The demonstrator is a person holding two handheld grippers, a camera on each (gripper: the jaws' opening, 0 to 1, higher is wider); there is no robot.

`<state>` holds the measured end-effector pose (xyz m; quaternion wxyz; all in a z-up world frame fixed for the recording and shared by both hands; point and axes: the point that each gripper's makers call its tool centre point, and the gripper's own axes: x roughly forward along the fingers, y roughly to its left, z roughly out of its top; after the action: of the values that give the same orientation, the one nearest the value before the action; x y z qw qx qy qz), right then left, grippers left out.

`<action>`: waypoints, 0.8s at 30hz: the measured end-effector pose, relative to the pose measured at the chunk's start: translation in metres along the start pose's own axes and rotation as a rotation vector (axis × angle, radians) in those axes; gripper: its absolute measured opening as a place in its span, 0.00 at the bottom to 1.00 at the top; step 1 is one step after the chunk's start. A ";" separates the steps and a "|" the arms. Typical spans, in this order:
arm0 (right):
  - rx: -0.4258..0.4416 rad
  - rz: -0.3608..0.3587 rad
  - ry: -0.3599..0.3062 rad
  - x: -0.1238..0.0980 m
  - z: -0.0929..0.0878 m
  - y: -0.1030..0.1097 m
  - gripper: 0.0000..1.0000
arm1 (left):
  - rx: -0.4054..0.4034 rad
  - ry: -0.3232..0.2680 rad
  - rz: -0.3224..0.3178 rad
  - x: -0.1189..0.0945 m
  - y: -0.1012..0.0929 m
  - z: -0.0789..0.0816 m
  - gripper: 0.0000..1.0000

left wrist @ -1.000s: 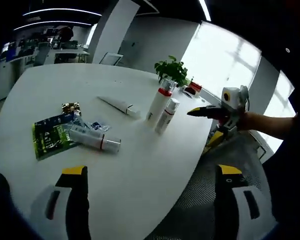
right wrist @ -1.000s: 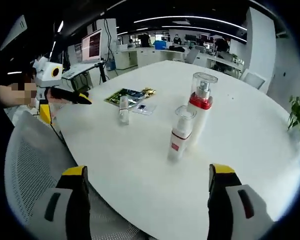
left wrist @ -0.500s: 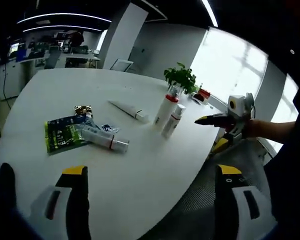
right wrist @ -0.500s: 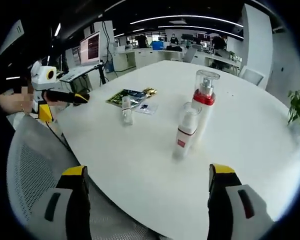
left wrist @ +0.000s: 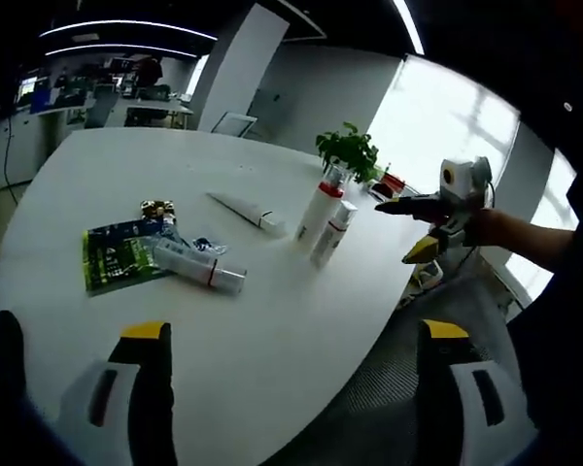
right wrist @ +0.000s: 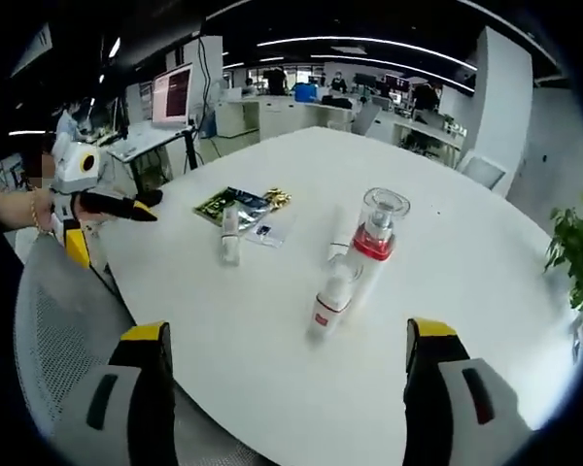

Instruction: Arrange the skincare products in the storage area until every visible bottle or jar stands upright without overlapping.

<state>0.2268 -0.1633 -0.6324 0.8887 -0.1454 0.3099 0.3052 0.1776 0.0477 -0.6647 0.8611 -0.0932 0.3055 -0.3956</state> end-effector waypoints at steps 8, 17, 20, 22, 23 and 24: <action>-0.080 -0.030 0.007 0.012 0.052 -0.006 1.00 | -0.033 -0.014 -0.032 0.000 -0.004 0.003 0.98; -0.049 0.002 -0.022 0.050 0.096 0.004 0.99 | -0.025 -0.018 -0.046 0.000 -0.005 0.005 0.98; -0.030 0.009 -0.019 0.065 0.106 0.006 0.96 | 0.001 -0.028 -0.055 0.000 -0.009 0.010 0.99; -0.011 0.014 -0.019 0.078 0.112 0.003 0.95 | 0.011 -0.032 -0.063 0.000 -0.012 0.012 0.99; -0.002 0.015 -0.013 0.085 0.114 0.003 0.96 | 0.013 -0.033 -0.064 0.000 -0.012 0.013 0.99; 0.013 0.012 -0.003 0.094 0.115 0.001 0.96 | 0.021 -0.029 -0.066 0.001 -0.012 0.013 0.98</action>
<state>0.3377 -0.0687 -0.6042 0.8882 -0.1370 0.3113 0.3088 0.1783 0.0383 -0.6501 0.8528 -0.0999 0.2858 -0.4256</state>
